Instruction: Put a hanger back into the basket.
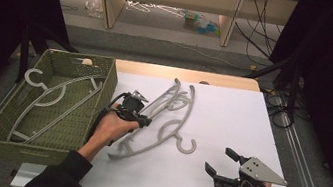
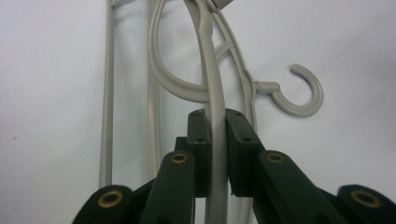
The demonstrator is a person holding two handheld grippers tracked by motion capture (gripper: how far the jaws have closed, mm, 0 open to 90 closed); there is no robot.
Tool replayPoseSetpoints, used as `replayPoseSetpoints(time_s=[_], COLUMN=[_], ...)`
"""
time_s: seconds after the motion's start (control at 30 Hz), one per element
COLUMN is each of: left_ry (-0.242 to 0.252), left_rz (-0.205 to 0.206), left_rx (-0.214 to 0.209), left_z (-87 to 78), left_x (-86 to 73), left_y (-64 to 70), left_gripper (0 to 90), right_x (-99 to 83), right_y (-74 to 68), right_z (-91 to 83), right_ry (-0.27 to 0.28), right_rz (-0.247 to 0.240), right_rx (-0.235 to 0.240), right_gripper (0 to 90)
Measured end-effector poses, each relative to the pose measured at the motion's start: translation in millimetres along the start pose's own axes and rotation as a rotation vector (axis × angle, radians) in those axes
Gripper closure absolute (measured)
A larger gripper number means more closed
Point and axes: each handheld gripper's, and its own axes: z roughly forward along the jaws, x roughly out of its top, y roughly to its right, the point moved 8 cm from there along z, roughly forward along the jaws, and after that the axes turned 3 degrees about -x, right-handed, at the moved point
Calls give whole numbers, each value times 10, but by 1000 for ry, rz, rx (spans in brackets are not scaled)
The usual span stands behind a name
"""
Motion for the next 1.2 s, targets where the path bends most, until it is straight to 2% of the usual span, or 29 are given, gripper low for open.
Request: replayPoseSetpoints(time_s=[0.03, 0.07, 0.13, 0.23, 0.3, 0.4, 0.43, 0.47, 0.5, 0.53, 0.57, 0.6, 0.63, 0.67, 0.73, 0.77, 0.8, 0.9, 1.0, 1.07, 1.13, 1.2], left_ry=[3, 3, 16, 48, 67, 108, 118, 135, 145, 158, 170, 181, 182, 203, 228, 239, 246, 259, 271, 279, 300, 313], left_rz=[-4, -1, 2, -15, -18, -52, -60, -74, -89, -104, -114, -125, -125, -137, -150, -151, -148, -128, -110, -124, -135, -139], left_rx=[0, 4, 20, 17, 22, 7, -4, -15, -33, -49, -57, -74, -83, -89, -103, -108, -120, -129, -120, -131, -123, -116], left_z=[-8, -16, -35, -88, -129, -195, -215, -239, -263, -288, -312, -334, -367, -393, -471, -513, -551, -679, -810, -902, -1010, -1142], left_x=[5, 6, 16, 48, 69, 105, 115, 129, 142, 154, 167, 180, 182, 202, 233, 250, 269, 312, 343, 361, 376, 381], left_y=[-4, -11, -32, -59, -92, -106, -103, -101, -98, -97, -96, -88, -91, -84, -67, -48, -24, 55, 91, 78, 29, -27], left_gripper=[811, 811, 811, 813, 813, 813, 813, 813, 813, 813, 813, 812, 812, 812, 811, 810, 810, 809, 811, 810, 810, 811], right_x=[0, -10, 8, -3, 10, 9, -6, -9, -12, -10, 7, -2, -23, -2, -7, -23, -5, -6, -7, -20, -29, -17], right_y=[0, -18, -1, -25, 4, -3, -4, -25, -15, -14, -8, -27, -8, -25, -22, -8, -24, -24, -25, -15, -13, -13], right_z=[-1, -10, 11, 4, 12, 11, -6, 0, -10, -8, 10, 6, -28, 6, -2, -27, 7, 10, 10, -2, -22, -1], right_ry=[0, -14, 18, 4, 22, 18, -7, -7, -15, -12, 15, 4, -36, 4, -6, -36, 1, 0, 0, -20, -39, -17], right_rz=[0, 20, 5, 30, 1, 6, 9, 29, 20, 20, 14, 34, 21, 33, 31, 21, 34, 35, 36, 27, 21, 26], right_rx=[0, 5, -3, 11, -6, -2, 0, 9, 4, 0, 1, 10, -2, 9, 5, -3, 8, 8, 8, -1, -2, -1], right_gripper=[183, 183, 183, 183, 183, 183, 183, 183, 183, 181, 178, 177, 177, 177, 177, 177, 177, 177, 177, 177, 177, 177])
